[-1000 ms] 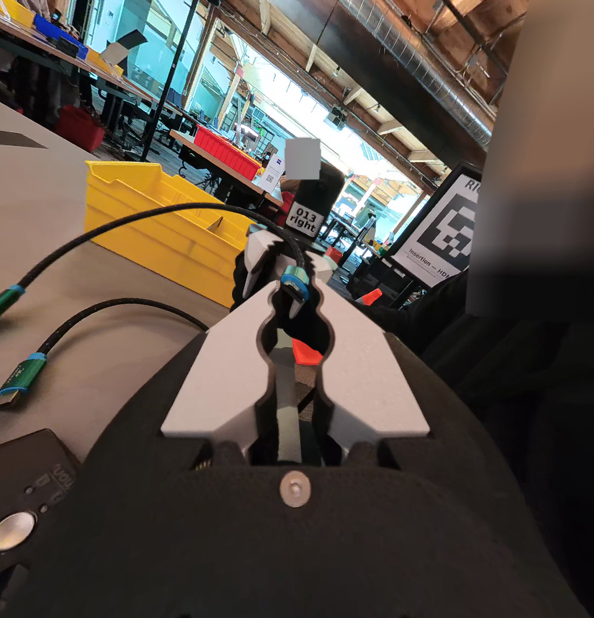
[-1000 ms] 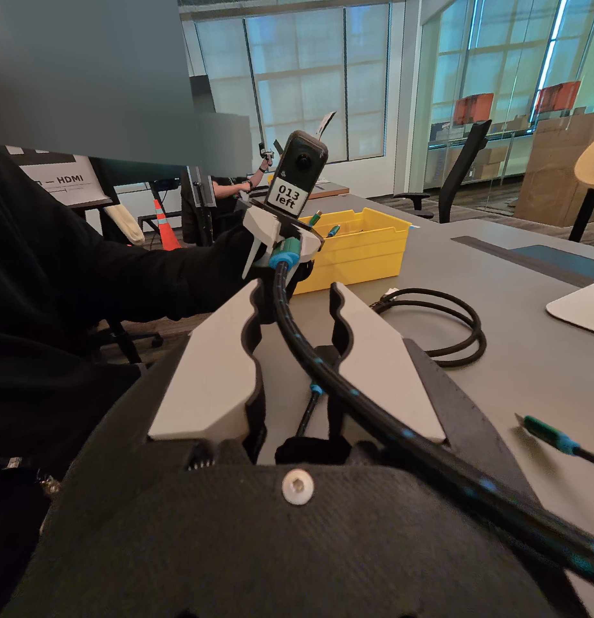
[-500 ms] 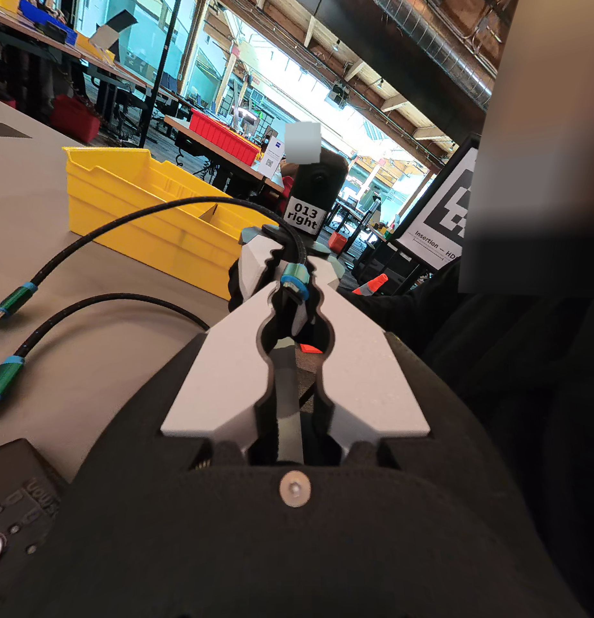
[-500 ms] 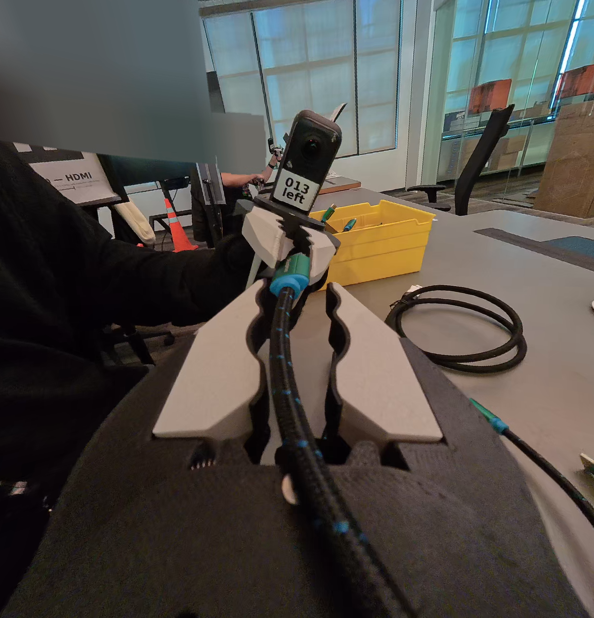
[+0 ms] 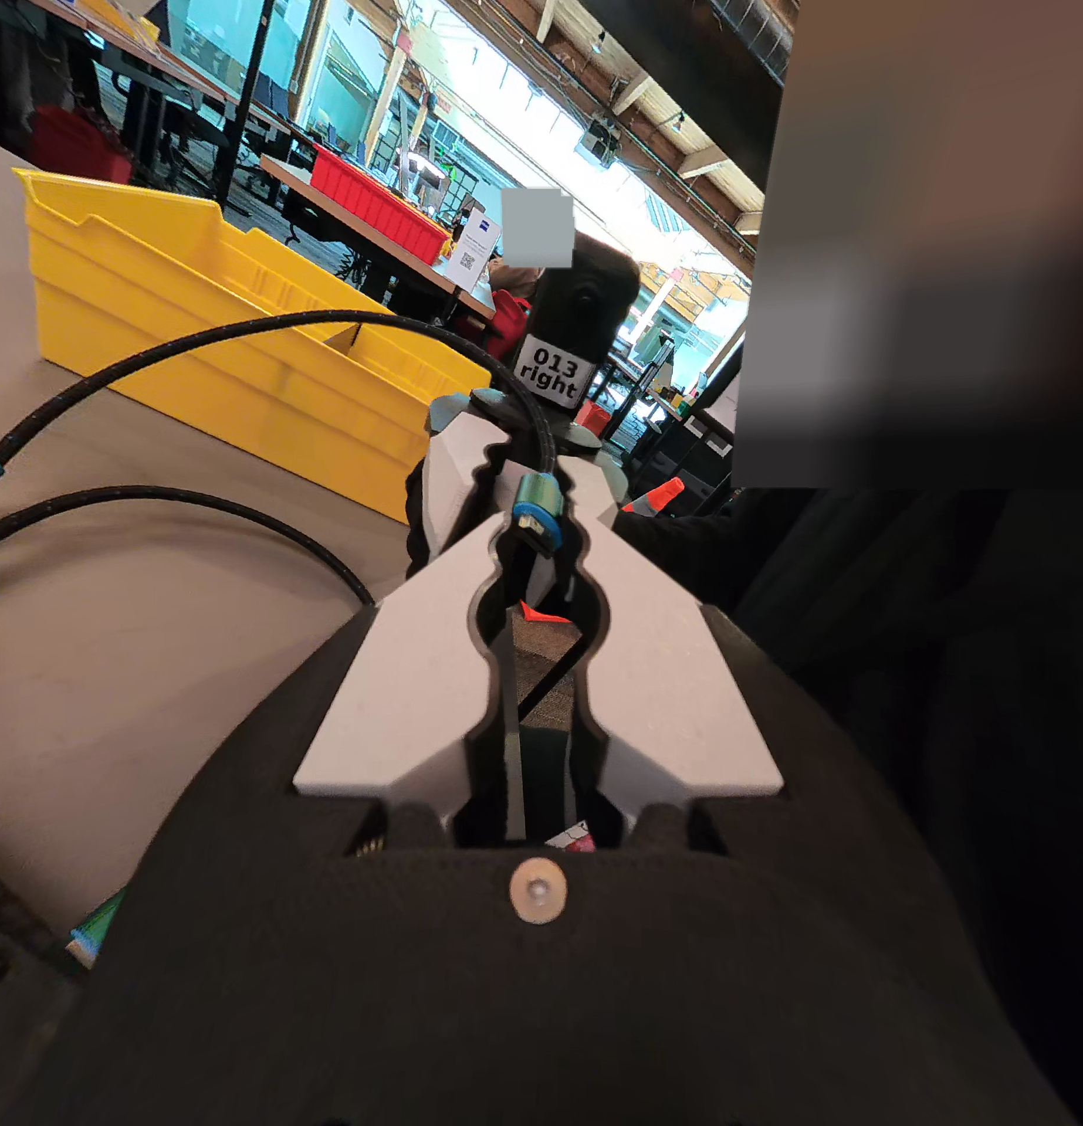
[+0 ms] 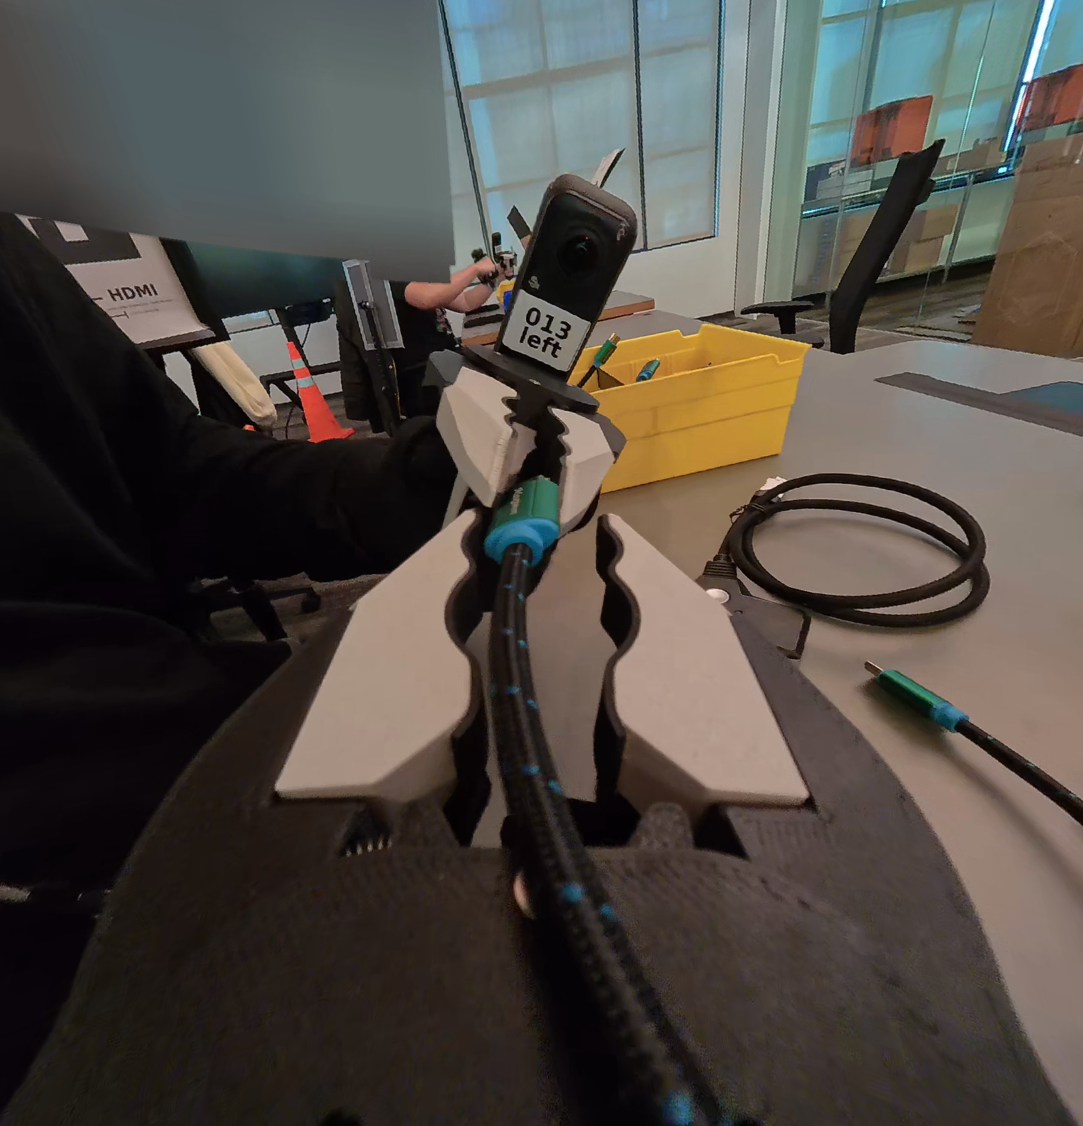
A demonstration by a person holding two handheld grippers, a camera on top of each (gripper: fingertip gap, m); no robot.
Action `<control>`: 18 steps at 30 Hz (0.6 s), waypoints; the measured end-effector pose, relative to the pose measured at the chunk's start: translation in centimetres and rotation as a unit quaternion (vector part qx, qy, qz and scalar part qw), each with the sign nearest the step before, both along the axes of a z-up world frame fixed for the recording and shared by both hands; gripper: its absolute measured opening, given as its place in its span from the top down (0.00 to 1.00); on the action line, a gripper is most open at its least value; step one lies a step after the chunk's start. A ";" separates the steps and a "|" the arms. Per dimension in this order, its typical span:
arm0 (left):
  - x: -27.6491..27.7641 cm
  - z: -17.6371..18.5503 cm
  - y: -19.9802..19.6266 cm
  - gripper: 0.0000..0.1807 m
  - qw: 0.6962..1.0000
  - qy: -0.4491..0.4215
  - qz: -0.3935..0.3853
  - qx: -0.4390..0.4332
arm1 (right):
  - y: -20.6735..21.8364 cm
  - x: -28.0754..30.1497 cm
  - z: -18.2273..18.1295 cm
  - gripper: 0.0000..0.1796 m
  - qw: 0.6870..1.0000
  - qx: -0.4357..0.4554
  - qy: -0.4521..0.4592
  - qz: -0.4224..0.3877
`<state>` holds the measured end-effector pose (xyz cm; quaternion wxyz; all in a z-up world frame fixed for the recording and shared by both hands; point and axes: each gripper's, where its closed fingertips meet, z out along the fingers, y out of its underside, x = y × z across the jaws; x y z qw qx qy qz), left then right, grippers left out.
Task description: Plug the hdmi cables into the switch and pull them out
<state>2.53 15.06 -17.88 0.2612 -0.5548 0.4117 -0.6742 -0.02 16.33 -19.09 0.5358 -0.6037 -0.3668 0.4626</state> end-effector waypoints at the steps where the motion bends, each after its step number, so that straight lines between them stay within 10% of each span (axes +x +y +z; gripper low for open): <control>1: 0.1 -0.1 -0.1 0.93 1.000 0.001 -0.001 0.002 | 0.0 0.1 -0.1 0.82 1.000 0.000 -0.001 -0.001; 18: 0.3 -1.4 0.3 0.94 1.000 0.011 -0.013 -0.025 | 0.1 0.5 -1.2 0.86 1.000 0.020 -0.022 0.004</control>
